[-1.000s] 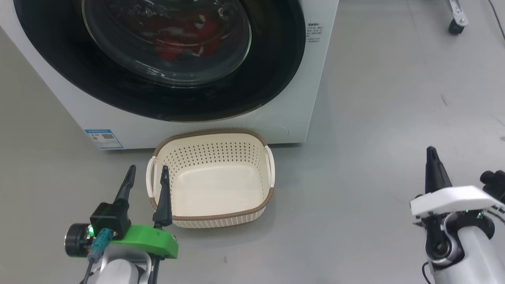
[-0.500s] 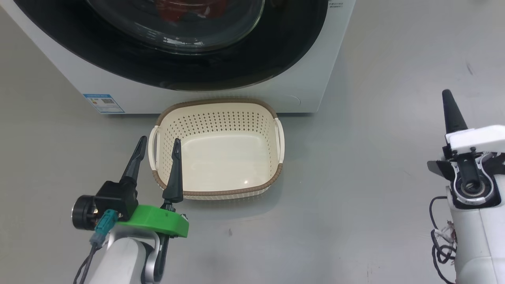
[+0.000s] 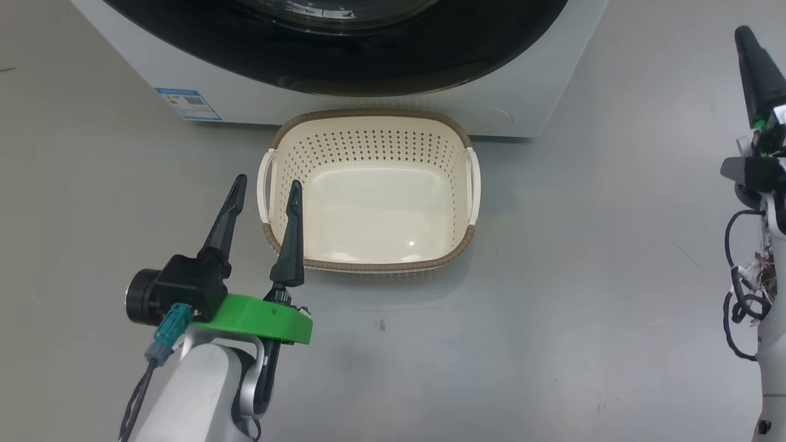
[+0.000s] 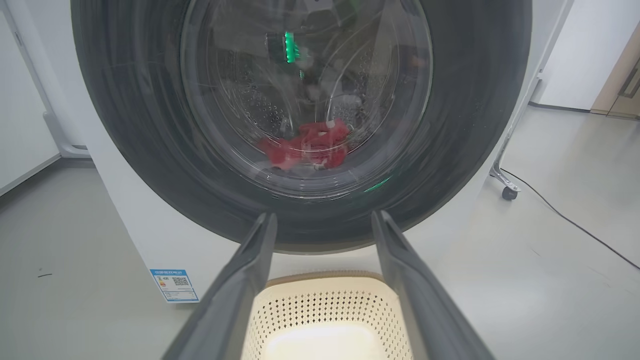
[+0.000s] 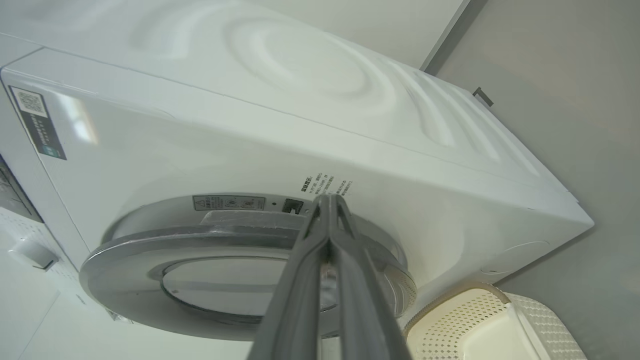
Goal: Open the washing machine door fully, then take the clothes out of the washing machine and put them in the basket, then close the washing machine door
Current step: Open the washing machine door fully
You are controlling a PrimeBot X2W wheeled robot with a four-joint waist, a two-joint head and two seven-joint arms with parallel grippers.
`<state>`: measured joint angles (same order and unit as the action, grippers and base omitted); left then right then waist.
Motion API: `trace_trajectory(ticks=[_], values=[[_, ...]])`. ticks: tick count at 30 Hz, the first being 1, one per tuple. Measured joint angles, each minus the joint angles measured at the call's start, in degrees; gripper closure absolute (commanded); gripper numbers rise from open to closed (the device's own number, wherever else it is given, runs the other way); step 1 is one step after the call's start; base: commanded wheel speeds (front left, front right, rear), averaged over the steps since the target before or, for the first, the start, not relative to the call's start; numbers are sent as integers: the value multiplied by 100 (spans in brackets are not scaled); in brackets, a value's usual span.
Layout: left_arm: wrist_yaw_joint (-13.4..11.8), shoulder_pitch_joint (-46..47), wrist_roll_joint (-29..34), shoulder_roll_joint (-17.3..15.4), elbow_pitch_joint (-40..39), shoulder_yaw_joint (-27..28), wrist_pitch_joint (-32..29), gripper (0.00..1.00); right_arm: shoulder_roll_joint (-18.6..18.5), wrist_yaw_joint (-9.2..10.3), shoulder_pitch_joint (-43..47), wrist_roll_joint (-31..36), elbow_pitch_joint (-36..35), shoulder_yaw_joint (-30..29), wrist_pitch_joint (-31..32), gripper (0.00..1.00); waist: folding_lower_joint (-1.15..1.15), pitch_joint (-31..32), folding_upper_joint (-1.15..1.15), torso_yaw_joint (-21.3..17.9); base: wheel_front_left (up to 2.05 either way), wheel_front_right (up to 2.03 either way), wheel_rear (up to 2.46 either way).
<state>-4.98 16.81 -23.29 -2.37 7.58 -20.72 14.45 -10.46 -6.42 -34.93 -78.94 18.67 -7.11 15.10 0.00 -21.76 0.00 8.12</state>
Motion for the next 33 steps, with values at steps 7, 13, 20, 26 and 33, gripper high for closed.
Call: trace_trajectory(ticks=[7, 13, 20, 26, 33], values=[[-52, 136, -46, 5, -112, -161, 0, 0, -97, 16, -539, -375, 47, -51, 445, 100, 0, -268, 0, 275, 0, 0, 0], [-78, 215, -148, 11, -191, -223, 0, 0, -179, 159, -968, -599, 141, -32, 773, 100, 0, -467, 0, 493, 0, 0, 0], [-107, 317, -243, 21, -245, -383, 0, 0, -267, 305, -1448, -679, 238, 35, 1063, 100, 0, -637, 0, 702, 0, 0, 0], [-125, 344, -298, 25, -253, -515, 0, 0, -413, 414, -1819, -684, 321, 99, 1289, 100, 0, -737, 0, 860, 0, 0, 0], [-126, 353, -326, 27, -261, -537, 0, 0, -483, 515, -2136, -780, 475, 227, 1603, 100, 0, -819, 0, 992, 0, 0, 0]])
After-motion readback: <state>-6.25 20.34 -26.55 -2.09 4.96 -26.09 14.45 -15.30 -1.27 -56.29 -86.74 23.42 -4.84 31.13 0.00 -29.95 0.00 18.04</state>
